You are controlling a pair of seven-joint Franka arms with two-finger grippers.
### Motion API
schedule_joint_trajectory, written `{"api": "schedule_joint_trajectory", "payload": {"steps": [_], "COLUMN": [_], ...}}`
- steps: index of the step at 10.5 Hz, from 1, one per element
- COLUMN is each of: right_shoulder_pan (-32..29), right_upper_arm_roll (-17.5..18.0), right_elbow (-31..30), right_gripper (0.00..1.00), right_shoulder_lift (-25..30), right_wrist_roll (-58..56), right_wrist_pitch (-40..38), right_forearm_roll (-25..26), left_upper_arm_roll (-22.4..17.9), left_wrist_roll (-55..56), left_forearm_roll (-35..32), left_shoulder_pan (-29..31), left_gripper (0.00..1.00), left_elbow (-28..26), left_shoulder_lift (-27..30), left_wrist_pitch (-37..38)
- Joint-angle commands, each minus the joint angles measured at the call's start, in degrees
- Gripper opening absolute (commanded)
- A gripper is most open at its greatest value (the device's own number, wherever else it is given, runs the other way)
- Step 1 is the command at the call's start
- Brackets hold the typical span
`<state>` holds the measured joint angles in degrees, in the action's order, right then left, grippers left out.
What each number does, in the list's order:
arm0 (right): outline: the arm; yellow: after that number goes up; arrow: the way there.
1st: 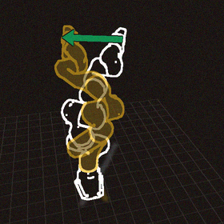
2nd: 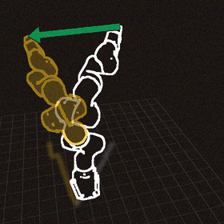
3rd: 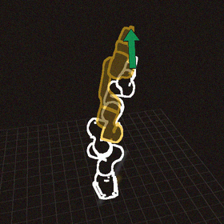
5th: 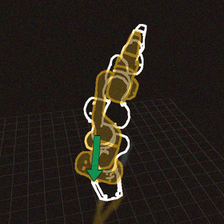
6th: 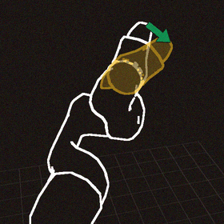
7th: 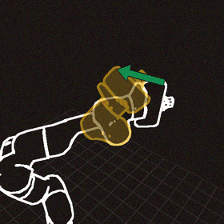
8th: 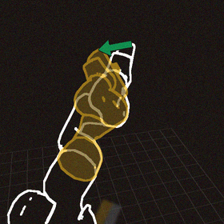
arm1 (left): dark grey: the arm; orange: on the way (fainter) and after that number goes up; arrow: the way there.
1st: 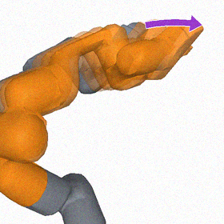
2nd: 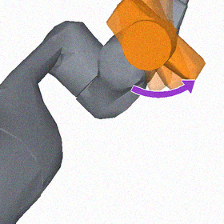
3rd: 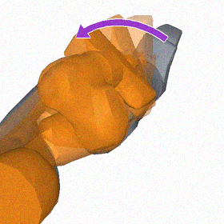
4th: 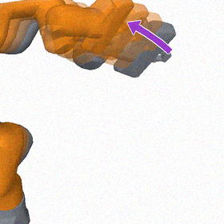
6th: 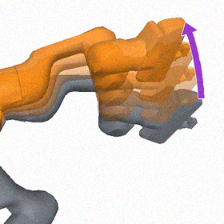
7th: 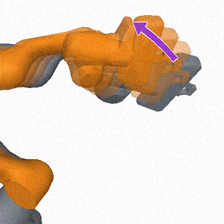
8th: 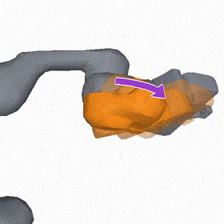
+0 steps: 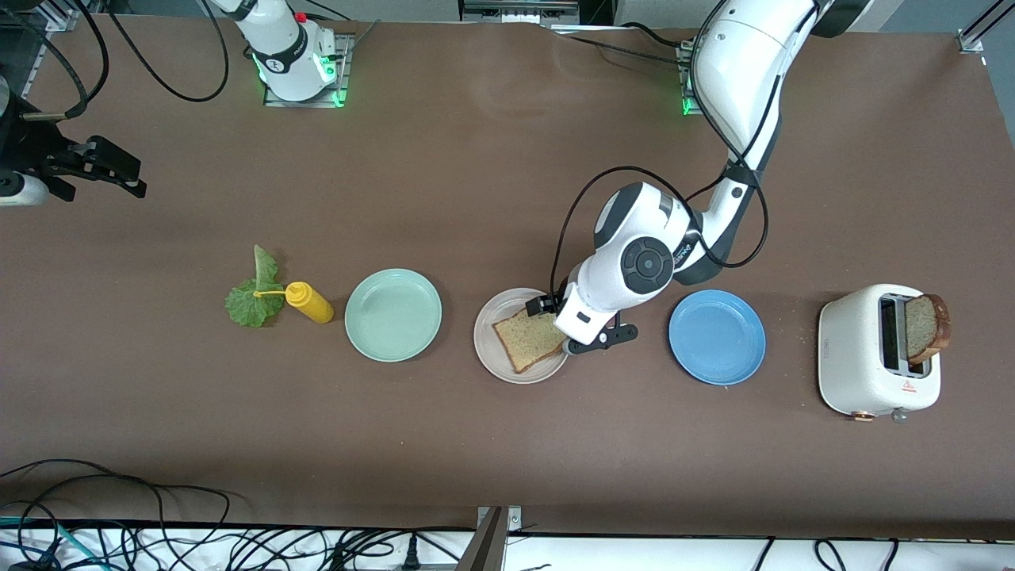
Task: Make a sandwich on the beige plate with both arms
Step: 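Release the bread with the left gripper while the right gripper reaches the lettuce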
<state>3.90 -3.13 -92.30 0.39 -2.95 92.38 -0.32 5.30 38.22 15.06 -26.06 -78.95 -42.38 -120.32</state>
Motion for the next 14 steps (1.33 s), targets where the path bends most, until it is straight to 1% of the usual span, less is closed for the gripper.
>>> {"api": "schedule_joint_trajectory", "payload": {"steps": [1, 2, 4, 5, 7, 8, 9, 10, 12, 14], "right_shoulder_pan": [0.0, 0.0, 0.0, 0.0, 0.0, 0.0, 0.0, 0.3, -0.1, 0.4], "right_upper_arm_roll": [0.2, 0.3, 0.2, 0.2, 0.2, 0.2, 0.2, 0.3, 0.1, 0.1], "right_elbow": [-0.4, -0.4, -0.4, -0.4, -0.4, -0.4, -0.5, -0.7, -0.5, -1.7], "right_gripper": [1.00, 1.00, 1.00, 1.00, 1.00, 1.00, 1.00, 1.00, 1.00, 1.00], "right_shoulder_lift": [0.5, 0.5, 0.5, 0.5, 0.5, 0.4, -1.3, -4.8, -8.1, -11.2], "right_wrist_roll": [0.5, 0.5, 0.5, 0.5, 0.5, 0.5, 0.3, 0.3, -0.5, -0.5], "right_wrist_pitch": [0.4, 0.5, 0.4, 0.3, 0.3, 0.7, 0.2, -0.2, 1.7, 3.6], "right_forearm_roll": [0.2, 0.2, 0.2, 0.2, 0.2, 0.1, 0.1, 0.8, 1.0, 1.2], "left_upper_arm_roll": [0.1, 0.1, -0.2, -0.2, -0.2, -0.1, -0.2, -0.2, -0.3, -0.4], "left_wrist_roll": [-1.6, -3.9, -6.0, -6.6, -6.7, -6.8, -8.0, -11.0, -16.7, -21.9], "left_forearm_roll": [-1.9, -1.9, -2.2, -5.2, -12.0, -13.3, -13.4, -13.4, -13.4, -16.4], "left_shoulder_pan": [3.0, 4.3, 6.8, 7.7, 8.9, 10.6, 11.9, 13.5, 15.9, 17.4], "left_gripper": [1.00, 1.00, 1.00, 1.00, 1.00, 1.00, 1.00, 1.00, 1.00, 1.00], "left_elbow": [0.1, 0.2, 0.2, 0.2, 0.2, 0.1, 0.2, 0.2, 0.2, 0.2], "left_shoulder_lift": [2.6, 4.2, 6.9, 8.0, 10.4, 11.6, 12.9, 14.2, 15.9, 18.0], "left_wrist_pitch": [5.1, 7.8, 8.3, 8.4, 11.3, 12.6, 13.2, 14.0, 16.1, 17.5]}}
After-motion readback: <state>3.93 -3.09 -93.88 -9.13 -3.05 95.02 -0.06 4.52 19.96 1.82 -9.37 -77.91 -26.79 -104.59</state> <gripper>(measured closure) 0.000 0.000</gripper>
